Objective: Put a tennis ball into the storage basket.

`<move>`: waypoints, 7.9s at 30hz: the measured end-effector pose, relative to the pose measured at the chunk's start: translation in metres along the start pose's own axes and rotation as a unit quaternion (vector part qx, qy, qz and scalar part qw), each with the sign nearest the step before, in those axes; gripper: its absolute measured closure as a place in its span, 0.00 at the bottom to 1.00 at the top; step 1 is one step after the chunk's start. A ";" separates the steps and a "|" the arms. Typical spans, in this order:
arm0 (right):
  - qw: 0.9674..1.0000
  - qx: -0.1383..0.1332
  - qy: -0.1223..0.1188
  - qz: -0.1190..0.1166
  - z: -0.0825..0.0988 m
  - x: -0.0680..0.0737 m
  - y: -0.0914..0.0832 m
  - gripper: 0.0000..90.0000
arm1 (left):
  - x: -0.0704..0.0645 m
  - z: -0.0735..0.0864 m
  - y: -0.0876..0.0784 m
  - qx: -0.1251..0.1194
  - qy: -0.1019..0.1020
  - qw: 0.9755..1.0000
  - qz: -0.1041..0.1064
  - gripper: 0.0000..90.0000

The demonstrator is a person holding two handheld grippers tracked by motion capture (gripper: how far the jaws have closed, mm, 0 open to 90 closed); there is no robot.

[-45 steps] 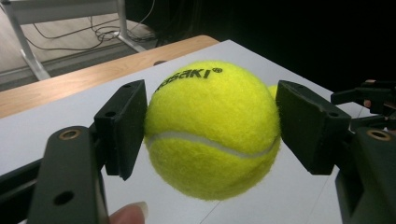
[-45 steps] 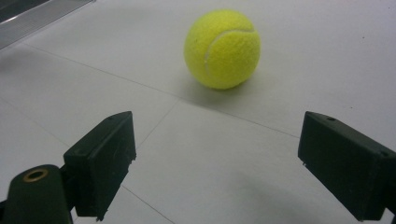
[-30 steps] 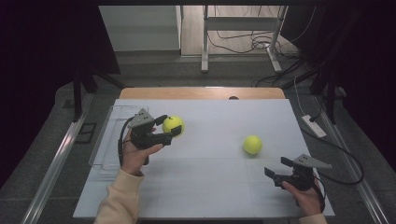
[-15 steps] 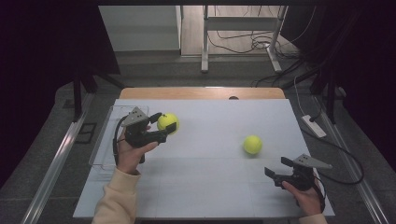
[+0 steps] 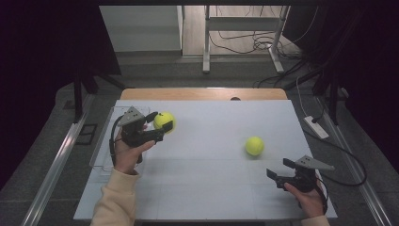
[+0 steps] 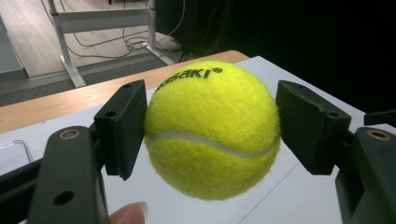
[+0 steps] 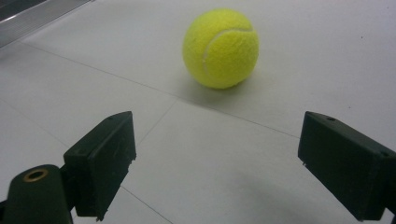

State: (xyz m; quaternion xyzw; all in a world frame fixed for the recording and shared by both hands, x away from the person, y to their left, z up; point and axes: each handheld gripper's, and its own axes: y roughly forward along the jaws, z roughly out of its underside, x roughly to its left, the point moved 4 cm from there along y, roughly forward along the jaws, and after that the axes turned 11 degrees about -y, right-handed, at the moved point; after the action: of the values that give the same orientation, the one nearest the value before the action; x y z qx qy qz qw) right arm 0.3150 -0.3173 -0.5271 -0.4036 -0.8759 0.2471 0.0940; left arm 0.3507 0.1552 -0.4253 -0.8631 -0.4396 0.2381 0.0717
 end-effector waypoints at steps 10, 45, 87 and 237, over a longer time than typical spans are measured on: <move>1.000 0.001 0.002 -0.001 0.000 0.000 0.000 0.12 | 0.008 -0.002 -0.002 -0.003 -0.007 1.000 -0.009 0.32; 1.000 0.000 0.003 -0.002 0.000 -0.001 0.001 0.12 | 0.043 -0.025 0.005 0.002 -0.014 0.998 -0.063 0.32; 1.000 0.000 0.003 0.002 0.000 -0.002 0.001 0.12 | 0.097 -0.035 -0.006 0.003 -0.028 0.990 -0.142 0.32; 1.000 0.002 0.003 0.004 0.001 -0.002 0.002 0.12 | 0.172 -0.005 0.000 0.102 -0.093 0.965 -0.224 0.14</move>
State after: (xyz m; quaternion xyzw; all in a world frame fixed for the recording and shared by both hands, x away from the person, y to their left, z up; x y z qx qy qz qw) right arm 0.3172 -0.3176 -0.5291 -0.4075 -0.8736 0.2478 0.0966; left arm 0.4386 0.2923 -0.4810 -0.7047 -0.5998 0.3389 0.1698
